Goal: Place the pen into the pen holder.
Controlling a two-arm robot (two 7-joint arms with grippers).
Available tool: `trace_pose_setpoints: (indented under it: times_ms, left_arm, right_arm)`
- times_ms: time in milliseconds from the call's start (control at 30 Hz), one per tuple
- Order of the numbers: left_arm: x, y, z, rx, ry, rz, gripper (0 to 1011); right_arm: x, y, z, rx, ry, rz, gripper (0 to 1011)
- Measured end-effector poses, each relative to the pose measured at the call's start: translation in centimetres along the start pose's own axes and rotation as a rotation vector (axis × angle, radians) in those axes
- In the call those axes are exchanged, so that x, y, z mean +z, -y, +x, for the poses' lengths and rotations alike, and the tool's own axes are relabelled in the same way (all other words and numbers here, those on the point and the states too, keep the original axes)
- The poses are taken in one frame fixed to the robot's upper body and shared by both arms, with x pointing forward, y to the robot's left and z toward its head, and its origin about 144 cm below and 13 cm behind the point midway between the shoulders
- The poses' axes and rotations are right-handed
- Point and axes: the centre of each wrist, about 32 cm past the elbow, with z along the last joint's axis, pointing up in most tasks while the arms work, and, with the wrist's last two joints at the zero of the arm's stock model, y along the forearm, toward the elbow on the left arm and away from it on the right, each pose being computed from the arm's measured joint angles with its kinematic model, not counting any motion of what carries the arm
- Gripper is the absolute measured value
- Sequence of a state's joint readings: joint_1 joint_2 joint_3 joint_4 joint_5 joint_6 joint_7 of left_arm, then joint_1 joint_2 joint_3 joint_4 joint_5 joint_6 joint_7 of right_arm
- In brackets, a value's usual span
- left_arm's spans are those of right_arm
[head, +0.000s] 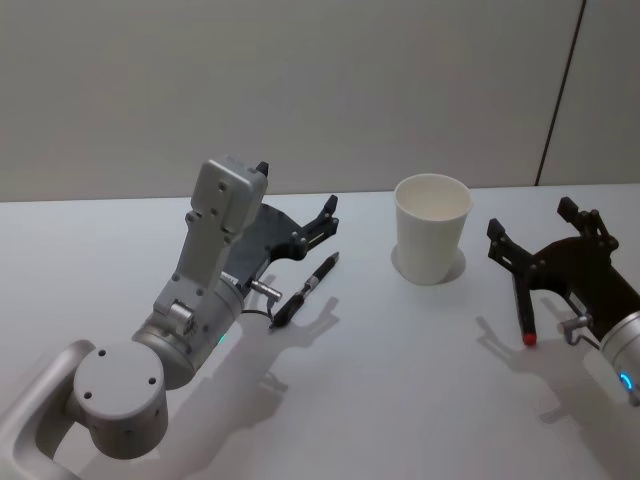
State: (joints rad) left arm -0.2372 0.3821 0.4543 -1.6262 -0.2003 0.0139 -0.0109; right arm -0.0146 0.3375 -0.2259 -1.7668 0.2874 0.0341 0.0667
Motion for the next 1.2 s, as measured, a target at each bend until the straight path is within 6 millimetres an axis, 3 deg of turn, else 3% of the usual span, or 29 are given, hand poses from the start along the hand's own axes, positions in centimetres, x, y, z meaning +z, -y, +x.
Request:
trace_pose_setpoints:
  times_ms: [567, 1200]
  left_arm:
    - [0.0, -0.1, 0.2, -0.003, -0.010, 0.001, 1001]
    - [-0.1, -2.0, 2.8, -0.021, -0.042, 0.065, 1001]
  right_arm:
    - [0.0, 0.0, 0.0, 0.000, 0.000, 0.000, 1001]
    - [0.0, 0.0, 0.0, 0.000, 0.000, 0.000, 1001]
